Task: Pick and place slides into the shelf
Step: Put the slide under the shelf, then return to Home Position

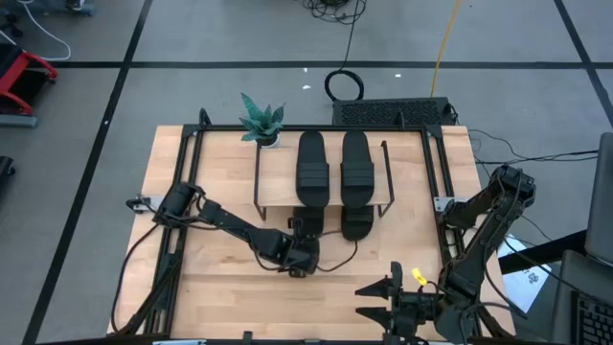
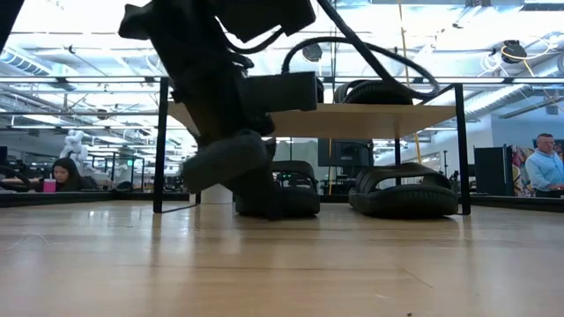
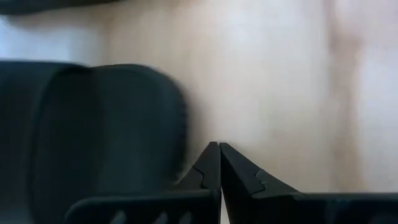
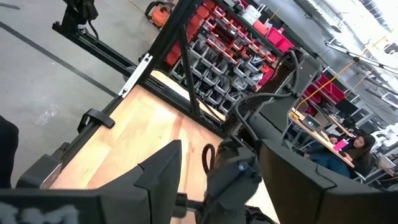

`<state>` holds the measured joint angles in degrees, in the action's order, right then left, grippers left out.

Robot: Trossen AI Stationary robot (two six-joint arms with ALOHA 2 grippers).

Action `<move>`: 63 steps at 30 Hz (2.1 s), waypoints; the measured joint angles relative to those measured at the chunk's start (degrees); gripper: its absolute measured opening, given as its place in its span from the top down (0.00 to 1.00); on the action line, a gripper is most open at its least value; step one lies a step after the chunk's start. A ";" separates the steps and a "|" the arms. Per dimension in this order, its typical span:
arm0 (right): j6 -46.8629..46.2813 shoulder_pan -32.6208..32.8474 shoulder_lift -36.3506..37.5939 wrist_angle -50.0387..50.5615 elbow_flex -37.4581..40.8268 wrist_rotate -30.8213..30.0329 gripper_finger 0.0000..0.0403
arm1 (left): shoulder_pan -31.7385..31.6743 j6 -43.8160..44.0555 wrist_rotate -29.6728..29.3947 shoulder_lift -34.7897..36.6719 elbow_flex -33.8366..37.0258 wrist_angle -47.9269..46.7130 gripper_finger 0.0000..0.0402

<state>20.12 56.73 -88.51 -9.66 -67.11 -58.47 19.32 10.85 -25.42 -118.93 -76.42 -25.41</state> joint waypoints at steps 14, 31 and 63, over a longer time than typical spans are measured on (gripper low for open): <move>-7.67 -5.90 0.14 5.99 -0.02 8.20 0.78 | 12.32 -28.68 0.38 8.46 -0.86 8.41 1.00; -6.93 -27.22 15.23 10.70 0.92 36.79 1.00 | 7.59 -54.03 5.14 26.46 -0.86 19.70 1.00; -16.67 -50.59 55.85 -1.76 41.66 54.26 1.00 | -7.92 -28.95 8.10 78.48 60.29 56.93 1.00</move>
<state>3.45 6.14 -32.66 -11.42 -25.45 -4.20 11.40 -18.09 -17.33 -40.46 -16.13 31.52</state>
